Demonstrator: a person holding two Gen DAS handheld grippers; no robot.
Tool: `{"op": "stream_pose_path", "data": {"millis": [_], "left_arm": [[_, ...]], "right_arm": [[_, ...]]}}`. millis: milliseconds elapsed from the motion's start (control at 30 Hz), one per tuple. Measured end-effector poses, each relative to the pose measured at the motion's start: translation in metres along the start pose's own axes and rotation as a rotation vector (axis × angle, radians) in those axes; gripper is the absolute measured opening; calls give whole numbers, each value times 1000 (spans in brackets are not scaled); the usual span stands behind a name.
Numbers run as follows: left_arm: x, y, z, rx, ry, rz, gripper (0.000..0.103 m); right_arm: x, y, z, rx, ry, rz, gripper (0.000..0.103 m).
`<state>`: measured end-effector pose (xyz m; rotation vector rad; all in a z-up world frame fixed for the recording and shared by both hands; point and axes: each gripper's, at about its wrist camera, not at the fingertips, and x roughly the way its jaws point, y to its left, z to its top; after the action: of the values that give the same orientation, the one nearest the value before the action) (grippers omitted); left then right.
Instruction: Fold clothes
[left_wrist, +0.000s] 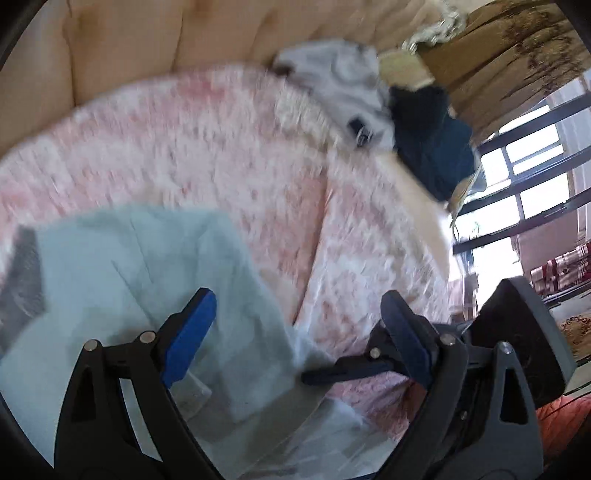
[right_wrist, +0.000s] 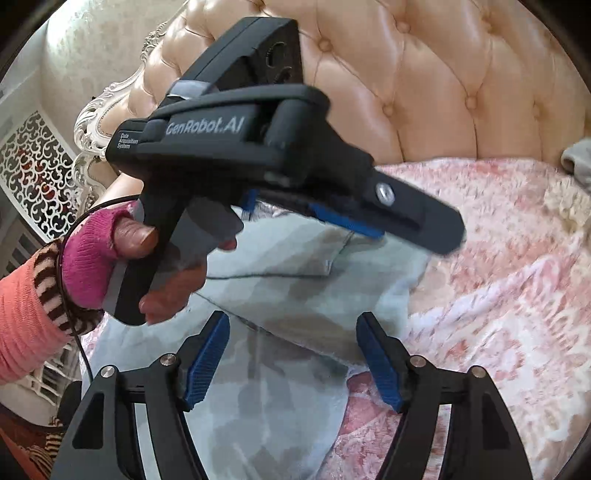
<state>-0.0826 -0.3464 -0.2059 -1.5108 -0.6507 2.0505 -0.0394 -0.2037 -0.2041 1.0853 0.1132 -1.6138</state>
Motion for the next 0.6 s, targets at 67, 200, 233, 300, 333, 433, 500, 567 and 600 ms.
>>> {"op": "stream_pose_path", "data": {"millis": [67,200,233,300,333,433,500,567,600], "left_arm": [[0,-1,3,4,-17,9,97],[3,0,19,24,-70,133,97],[4,2,23,21,-75,141,97],[4,3,28,20,-100,169,98],[4,5,31,14,-111,166,98],[-3,11,33,-25,-165,131,101],[-13,12,29,-53,-220,104,101],[-45,9,11,-69,-311,66,101],[-60,6,0,-62,-344,73,102]], "right_arm": [[0,0,-1,2,7,-10,72],[-2,3,-4,-11,24,-35,72],[-2,5,-5,-19,29,-42,73],[-2,7,-7,-27,43,-55,73],[-3,8,-9,-32,46,-60,74],[-5,8,-15,-35,57,-70,75],[-5,7,-17,-24,62,-70,75],[-8,9,-16,-20,61,-73,75],[-11,12,-14,-28,56,-78,76]]}}
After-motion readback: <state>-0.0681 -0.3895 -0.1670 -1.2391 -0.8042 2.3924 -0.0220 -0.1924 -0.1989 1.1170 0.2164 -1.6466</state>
